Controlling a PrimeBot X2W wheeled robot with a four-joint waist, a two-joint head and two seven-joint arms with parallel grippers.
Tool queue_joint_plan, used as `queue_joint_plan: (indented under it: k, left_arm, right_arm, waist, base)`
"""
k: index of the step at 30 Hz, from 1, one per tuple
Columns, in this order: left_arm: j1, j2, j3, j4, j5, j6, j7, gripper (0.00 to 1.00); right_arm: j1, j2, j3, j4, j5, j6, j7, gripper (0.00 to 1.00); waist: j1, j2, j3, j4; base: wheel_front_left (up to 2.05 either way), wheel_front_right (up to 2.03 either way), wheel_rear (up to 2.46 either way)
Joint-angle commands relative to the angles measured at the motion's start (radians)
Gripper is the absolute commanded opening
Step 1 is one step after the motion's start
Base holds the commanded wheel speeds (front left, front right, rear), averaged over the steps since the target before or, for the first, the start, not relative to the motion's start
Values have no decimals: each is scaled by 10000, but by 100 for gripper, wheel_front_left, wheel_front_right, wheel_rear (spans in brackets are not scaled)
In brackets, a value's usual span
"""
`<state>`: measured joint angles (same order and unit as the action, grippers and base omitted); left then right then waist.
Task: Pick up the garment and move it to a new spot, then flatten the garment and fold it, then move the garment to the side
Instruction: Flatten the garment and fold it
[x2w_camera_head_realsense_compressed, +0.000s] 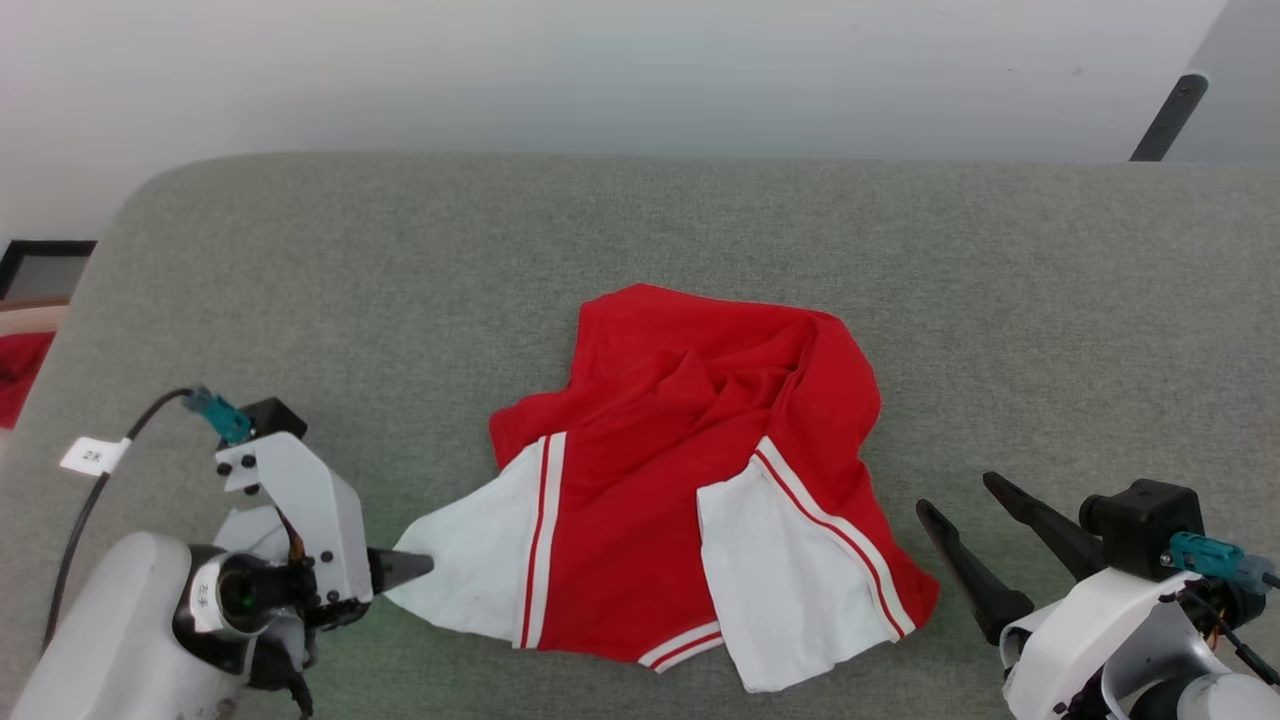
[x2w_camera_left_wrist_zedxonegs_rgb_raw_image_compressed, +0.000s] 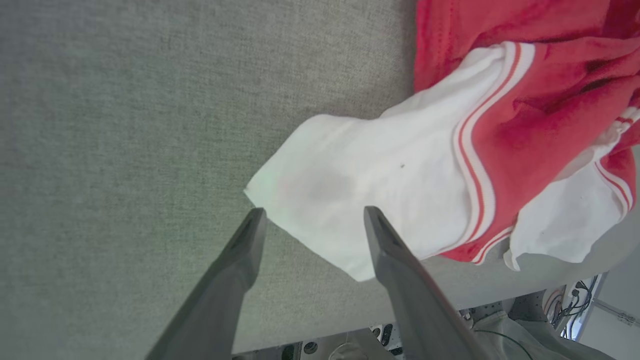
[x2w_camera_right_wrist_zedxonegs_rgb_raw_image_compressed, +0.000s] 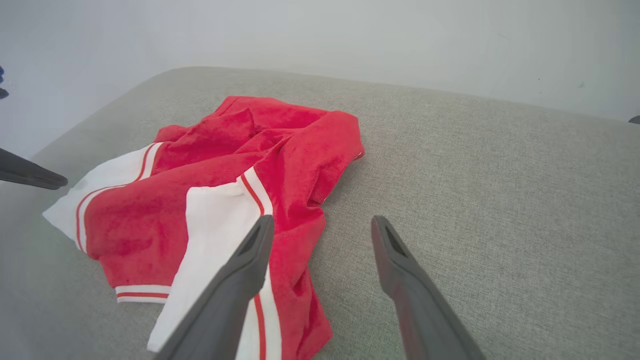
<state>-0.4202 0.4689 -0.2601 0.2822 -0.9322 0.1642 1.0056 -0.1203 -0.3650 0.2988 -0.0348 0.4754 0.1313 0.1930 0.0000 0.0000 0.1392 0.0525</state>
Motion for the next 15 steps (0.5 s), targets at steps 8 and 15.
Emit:
queue_joint_plan:
  k: [8, 15]
  left_arm:
    - [-160, -72, -223, 556, 105, 96, 153, 100]
    - [-362, -236, -273, 1247, 210, -219, -297, 100]
  right_arm:
    - [-110, -71, -68, -68, 7, -11, 77, 100]
    - [-156, -112, 72, -174, 61, -11, 275, 100]
  waist:
    - [0, 0, -26, 21]
    - [0, 0, -1, 109]
  base:
    - [0, 0, 0]
    - [0, 0, 0]
